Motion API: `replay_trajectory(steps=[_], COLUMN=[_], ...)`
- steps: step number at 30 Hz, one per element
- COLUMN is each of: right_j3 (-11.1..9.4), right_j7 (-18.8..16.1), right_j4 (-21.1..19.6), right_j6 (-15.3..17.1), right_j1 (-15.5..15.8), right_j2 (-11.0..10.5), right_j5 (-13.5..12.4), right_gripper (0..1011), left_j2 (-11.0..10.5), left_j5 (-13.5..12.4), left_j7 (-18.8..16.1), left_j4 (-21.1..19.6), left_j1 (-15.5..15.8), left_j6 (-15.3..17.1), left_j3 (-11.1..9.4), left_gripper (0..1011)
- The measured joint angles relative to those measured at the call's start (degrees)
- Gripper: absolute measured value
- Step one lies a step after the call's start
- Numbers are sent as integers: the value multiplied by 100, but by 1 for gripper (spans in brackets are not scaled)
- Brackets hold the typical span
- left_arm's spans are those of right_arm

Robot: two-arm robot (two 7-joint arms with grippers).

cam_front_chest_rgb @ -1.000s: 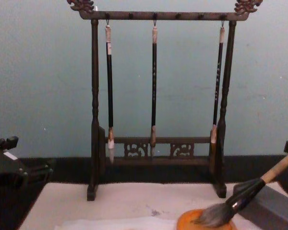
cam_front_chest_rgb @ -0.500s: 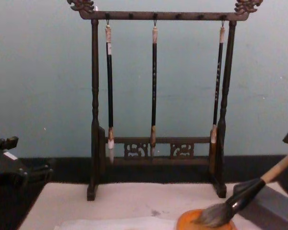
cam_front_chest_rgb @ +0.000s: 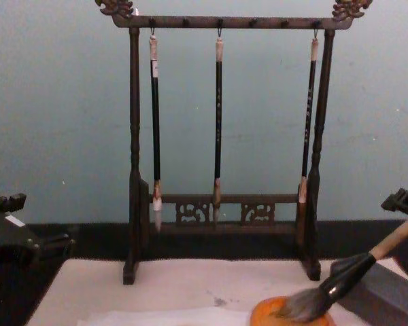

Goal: Pick up the brush from the inkstone, write on the paper, then place the brush back to its original position.

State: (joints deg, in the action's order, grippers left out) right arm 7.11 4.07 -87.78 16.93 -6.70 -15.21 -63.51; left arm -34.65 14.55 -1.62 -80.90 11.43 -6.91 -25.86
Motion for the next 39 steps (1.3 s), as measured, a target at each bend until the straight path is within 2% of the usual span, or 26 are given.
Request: replay_trajectory(steps=[18,39], right_j3=[248,468], right_j7=[420,626], right_j4=[-118,-123], right_j6=[47,-242], right_j1=[-52,-53], right_j2=[-187,-320], right_j5=[-118,-330], right_gripper=[1000,1000], left_j2=[0,0], left_j5=[0,0], left_j7=[0,0], left_j4=[0,0], left_j1=[0,0], left_j6=[0,0], left_j3=[0,0], left_gripper=[1010,1010])
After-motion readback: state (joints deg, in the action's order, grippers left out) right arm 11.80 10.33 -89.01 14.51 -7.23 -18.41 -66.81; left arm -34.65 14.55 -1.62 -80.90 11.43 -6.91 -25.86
